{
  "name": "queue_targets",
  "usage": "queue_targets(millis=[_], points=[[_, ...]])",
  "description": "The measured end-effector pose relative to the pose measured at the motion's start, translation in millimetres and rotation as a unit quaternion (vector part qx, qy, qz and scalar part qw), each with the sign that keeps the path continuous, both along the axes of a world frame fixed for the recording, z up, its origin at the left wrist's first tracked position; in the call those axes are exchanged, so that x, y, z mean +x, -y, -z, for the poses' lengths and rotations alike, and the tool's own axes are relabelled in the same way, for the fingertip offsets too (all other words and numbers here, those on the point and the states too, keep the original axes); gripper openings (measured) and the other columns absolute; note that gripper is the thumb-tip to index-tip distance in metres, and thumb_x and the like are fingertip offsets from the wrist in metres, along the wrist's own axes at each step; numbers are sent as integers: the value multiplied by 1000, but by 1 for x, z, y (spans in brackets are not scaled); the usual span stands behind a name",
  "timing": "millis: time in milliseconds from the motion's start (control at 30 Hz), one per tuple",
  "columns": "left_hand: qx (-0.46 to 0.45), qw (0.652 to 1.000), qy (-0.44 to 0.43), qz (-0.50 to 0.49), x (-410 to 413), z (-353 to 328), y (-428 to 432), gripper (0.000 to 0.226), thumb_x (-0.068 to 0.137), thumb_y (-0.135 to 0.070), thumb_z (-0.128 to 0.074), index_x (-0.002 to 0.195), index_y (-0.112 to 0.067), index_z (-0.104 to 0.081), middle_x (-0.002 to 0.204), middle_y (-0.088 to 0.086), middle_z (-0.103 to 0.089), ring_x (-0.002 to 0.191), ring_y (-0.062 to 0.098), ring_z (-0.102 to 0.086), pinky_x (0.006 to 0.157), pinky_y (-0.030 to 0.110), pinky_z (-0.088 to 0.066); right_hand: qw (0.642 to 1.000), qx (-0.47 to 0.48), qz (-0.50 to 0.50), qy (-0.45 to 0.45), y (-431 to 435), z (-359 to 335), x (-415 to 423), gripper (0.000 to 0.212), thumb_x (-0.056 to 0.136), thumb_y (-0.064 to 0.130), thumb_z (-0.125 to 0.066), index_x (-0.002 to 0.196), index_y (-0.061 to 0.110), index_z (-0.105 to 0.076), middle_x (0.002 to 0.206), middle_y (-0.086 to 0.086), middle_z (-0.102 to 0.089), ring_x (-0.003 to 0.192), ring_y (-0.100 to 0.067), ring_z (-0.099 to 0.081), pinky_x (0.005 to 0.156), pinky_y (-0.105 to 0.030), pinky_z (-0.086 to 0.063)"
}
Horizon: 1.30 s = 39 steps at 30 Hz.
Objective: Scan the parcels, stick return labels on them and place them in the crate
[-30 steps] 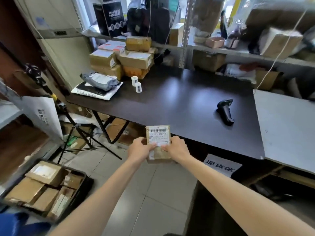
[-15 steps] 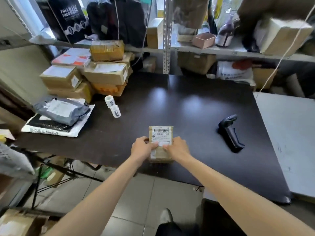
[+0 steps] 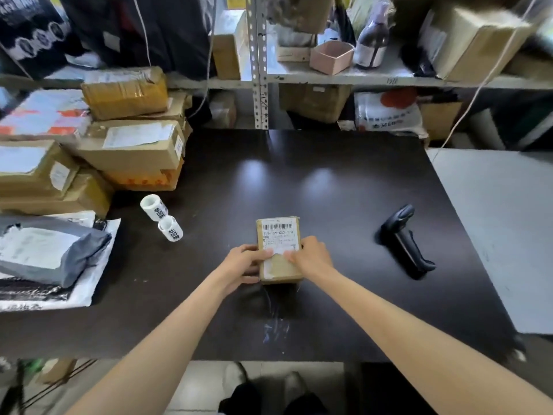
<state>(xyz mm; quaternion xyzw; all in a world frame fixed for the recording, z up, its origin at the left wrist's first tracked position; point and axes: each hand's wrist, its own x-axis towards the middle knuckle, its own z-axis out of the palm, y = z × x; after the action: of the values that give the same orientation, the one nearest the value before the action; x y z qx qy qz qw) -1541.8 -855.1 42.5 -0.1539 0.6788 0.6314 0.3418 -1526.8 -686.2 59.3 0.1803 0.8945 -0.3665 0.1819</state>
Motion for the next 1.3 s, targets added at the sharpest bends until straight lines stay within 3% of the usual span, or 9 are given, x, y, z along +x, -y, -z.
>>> queue_targets(millis=[100, 233, 333, 433, 600, 733, 900, 1067, 1300], points=[[22, 1000, 0, 1, -12, 7, 5, 44, 80, -24, -76, 120, -11, -64, 100, 3, -76, 92, 24, -73, 79, 39, -59, 998, -58, 3, -11, -9, -6, 1, 35, 88, 33, -62, 115, 11, -67, 111, -6, -69, 101, -24, -64, 88, -40, -53], [52, 999, 5, 1, -26, 12, 4, 50, 72, -22, -82, 115, -11, -60, 97, 5, -77, 86, 24, -75, 62, 31, -59, 995, -36, 58, -66, -53, -13, 5, 39, 95, 42, -55, 76, 9, -57, 74, -2, -58, 73, -19, -52, 65, -32, -40], [50, 999, -3, -10, -29, 14, -6, 47, 69, -15, -83, 107, -13, -57, 87, 2, -77, 78, 22, -75, 55, 29, -58, 979, 123, 127, -98, -104, -11, 5, 30, 95, 33, -59, 105, 5, -60, 102, -10, -63, 98, -29, -58, 78, -36, -46], [50, 998, -4, -23, -26, 16, -15, 42, 72, -11, -81, 107, -12, -58, 87, 3, -77, 77, 22, -75, 52, 28, -57, 951, 243, 164, -100, -152, -3, -2, 53, 87, 31, -69, 122, 0, -46, 127, -19, -48, 116, -37, -45, 87, -44, -44], [44, 998, -6, -38, -20, 20, -20, 43, 76, -10, -79, 114, -10, -59, 95, 4, -77, 81, 20, -75, 57, 28, -58, 954, 253, 160, -10, -201, 27, -12, 96, 67, 43, -86, 133, -1, -33, 138, -22, -35, 128, -39, -36, 98, -46, -40], [33, 998, -5, -47, -16, 24, -21, 50, 74, -13, -80, 119, -10, -58, 105, 5, -75, 91, 22, -74, 67, 33, -61, 958, 252, 138, 9, -212, 50, -13, 83, 74, 31, -83, 131, -4, -34, 135, -26, -38, 123, -44, -44, 97, -48, -41], [41, 996, -3, -74, -10, 23, -21, 54, 75, -12, -80, 124, -8, -57, 109, 6, -74, 92, 23, -73, 67, 34, -59, 976, 163, 146, -7, -202, 37, -18, 43, 82, 13, -68, 117, 0, -46, 118, -21, -52, 107, -39, -52, 72, -36, -40], [63, 990, -14, -123, -11, 17, -17, 54, 74, -8, -81, 122, -9, -56, 110, 7, -72, 92, 21, -73, 66, 32, -59, 975, -134, 177, -30, -118, -17, -11, 7, 70, 5, -60, 78, 5, -61, 63, -12, -62, 62, -31, -61, 61, -40, -53], [88, 977, -40, -188, -18, 7, -5, 58, 69, -3, -84, 121, -7, -56, 110, 10, -70, 93, 27, -72, 78, 41, -60, 971, -227, 60, -48, -12, -66, 7, 14, 83, 13, -62, 71, 7, -59, 53, -5, -55, 39, -17, -49, 43, -27, -43]])
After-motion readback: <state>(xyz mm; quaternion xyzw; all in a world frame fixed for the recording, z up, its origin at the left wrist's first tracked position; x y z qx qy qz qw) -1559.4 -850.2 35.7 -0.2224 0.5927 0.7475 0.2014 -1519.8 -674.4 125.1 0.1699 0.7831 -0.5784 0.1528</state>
